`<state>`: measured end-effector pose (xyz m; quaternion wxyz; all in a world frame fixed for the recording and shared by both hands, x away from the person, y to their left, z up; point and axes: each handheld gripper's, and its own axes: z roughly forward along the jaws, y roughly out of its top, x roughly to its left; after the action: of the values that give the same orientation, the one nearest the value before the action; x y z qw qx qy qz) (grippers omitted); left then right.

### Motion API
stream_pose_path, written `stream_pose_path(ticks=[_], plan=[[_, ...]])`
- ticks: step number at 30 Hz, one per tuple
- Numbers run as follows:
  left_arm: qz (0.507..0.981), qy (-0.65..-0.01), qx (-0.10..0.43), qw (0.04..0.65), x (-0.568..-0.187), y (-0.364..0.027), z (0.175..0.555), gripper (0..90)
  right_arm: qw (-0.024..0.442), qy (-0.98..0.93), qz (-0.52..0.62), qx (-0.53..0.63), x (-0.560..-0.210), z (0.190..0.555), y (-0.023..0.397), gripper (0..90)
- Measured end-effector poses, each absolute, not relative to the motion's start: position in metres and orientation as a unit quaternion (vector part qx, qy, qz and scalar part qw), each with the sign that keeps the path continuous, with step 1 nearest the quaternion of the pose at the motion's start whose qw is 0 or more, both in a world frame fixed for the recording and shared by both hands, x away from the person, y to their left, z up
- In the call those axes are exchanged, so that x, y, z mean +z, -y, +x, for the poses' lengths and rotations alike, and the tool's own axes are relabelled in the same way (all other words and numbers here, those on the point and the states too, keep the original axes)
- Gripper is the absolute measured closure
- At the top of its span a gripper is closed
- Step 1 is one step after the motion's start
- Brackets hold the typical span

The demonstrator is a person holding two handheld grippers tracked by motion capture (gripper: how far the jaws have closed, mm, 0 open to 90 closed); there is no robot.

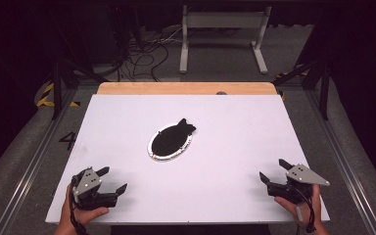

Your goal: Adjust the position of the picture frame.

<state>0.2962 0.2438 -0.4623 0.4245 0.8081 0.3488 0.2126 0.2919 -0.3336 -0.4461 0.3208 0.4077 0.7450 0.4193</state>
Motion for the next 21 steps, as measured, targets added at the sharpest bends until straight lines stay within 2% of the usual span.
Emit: stream_pose_path(ticks=[3,9,14,15,18,19,20,21], plan=[[0.811,-0.348,0.212,0.420,-0.462,-0.241,0.296,15.9,0.318,-0.745,0.408,0.420,-0.446,0.291,0.334,20.2],[0.820,-0.341,0.212,0.409,-0.463,-0.237,0.294,18.6,0.319,-0.745,0.402,0.427,-0.442,0.289,0.331,29.3],[0.821,-0.333,0.222,0.408,-0.459,-0.240,0.298,20.6,0.286,-0.748,0.408,0.439,-0.441,0.293,0.327,39.4],[0.821,-0.331,0.225,0.407,-0.458,-0.241,0.298,22.2,0.282,-0.747,0.411,0.440,-0.441,0.294,0.325,40.1],[0.817,-0.336,0.226,0.410,-0.456,-0.244,0.300,27.8,0.272,-0.755,0.402,0.441,-0.441,0.297,0.318,51.6],[0.819,-0.338,0.225,0.407,-0.455,-0.243,0.300,31.3,0.270,-0.761,0.396,0.437,-0.441,0.297,0.315,56.7],[0.822,-0.336,0.230,0.398,-0.454,-0.242,0.300,38.6,0.266,-0.769,0.384,0.436,-0.441,0.297,0.312,62.5],[0.822,-0.336,0.230,0.398,-0.454,-0.242,0.300,42.3,0.266,-0.769,0.384,0.436,-0.441,0.297,0.312,62.5]])
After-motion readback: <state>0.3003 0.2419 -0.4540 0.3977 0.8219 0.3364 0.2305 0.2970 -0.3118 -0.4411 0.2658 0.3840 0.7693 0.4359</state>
